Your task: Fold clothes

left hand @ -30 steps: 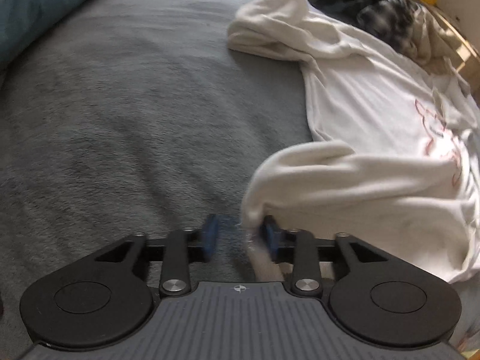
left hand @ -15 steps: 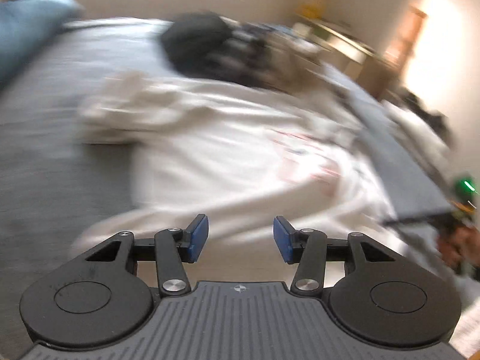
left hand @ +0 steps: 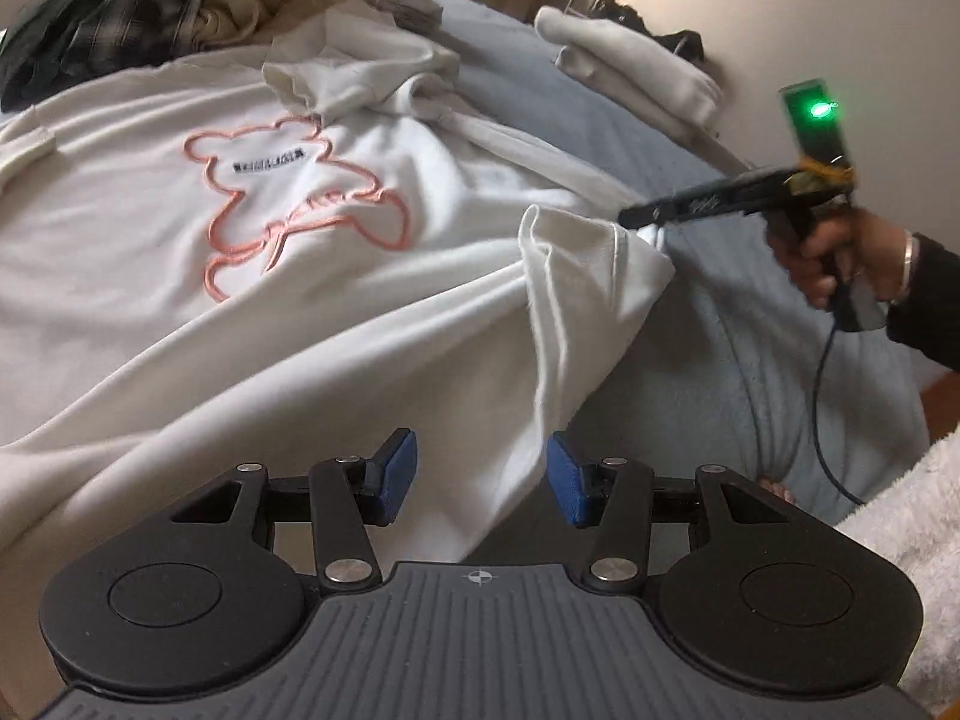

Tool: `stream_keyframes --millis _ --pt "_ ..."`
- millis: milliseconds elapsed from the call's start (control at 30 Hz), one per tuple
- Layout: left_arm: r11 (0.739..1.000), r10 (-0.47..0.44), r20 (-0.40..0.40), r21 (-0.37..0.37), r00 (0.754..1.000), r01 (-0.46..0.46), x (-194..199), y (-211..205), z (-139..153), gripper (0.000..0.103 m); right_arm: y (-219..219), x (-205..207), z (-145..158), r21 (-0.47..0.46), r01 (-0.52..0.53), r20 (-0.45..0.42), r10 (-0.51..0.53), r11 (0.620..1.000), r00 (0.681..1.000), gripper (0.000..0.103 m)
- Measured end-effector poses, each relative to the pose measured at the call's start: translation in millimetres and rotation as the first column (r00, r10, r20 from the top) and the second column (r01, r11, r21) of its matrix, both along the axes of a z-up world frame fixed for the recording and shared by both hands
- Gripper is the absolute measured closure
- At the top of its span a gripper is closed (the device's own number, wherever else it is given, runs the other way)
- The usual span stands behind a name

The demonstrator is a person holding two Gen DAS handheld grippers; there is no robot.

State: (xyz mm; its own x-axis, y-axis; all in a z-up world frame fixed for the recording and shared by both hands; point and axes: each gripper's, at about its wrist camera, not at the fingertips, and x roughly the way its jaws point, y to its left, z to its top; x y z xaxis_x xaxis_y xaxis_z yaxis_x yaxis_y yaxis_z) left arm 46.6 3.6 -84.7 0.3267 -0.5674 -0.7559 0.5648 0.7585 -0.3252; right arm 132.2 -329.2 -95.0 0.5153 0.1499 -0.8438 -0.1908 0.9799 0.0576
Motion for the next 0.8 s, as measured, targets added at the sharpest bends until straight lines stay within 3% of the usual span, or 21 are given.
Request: stream_keyframes --millis 67,200,267,333,433,500,633,800 --pt "1.000 0.016 -0.028 0.004 0.999 -0.016 -1 5 -3 0.055 -1 3 -18 -0.007 0.005 -0.007 -0.005 1.000 1.000 0.099" --pt "0.999 0.049 -0.054 0.010 0.997 -0.049 -4 18 -4 0.055 -9 3 -10 0.035 0.011 -0.007 -0.010 0.999 1.000 0.092" --pt "0.997 0.071 -0.053 0.012 0.996 -0.071 -5 25 -2 0.055 -23 -2 1 0.075 0.043 -0.025 -0.041 0.996 0.999 0.058" --pt "0.997 0.079 -0.035 0.025 0.996 -0.078 -9 29 -1 0.055 -38 -11 14 0.102 0.096 -0.011 -0.095 0.990 0.995 0.046" --pt "0.998 0.062 -0.022 0.020 0.998 -0.061 -10 25 -2 0.055 -50 -24 33 0.197 0.118 0.029 -0.126 0.973 0.992 0.044" --pt "0.999 0.035 -0.013 0.015 0.999 -0.034 -8 16 -4 0.055 -44 -29 40 0.276 0.052 0.045 -0.067 0.960 0.997 0.044" --pt "0.995 -0.086 0.050 0.051 0.995 0.084 -10 -18 -4 0.055 -8 -29 46 0.292 -0.103 0.087 0.080 0.951 0.993 0.044" --pt "0.980 -0.175 0.119 0.115 0.977 0.162 -18 -41 -8 0.056 26 -14 29 0.365 -0.203 0.051 0.198 0.909 0.979 0.044"
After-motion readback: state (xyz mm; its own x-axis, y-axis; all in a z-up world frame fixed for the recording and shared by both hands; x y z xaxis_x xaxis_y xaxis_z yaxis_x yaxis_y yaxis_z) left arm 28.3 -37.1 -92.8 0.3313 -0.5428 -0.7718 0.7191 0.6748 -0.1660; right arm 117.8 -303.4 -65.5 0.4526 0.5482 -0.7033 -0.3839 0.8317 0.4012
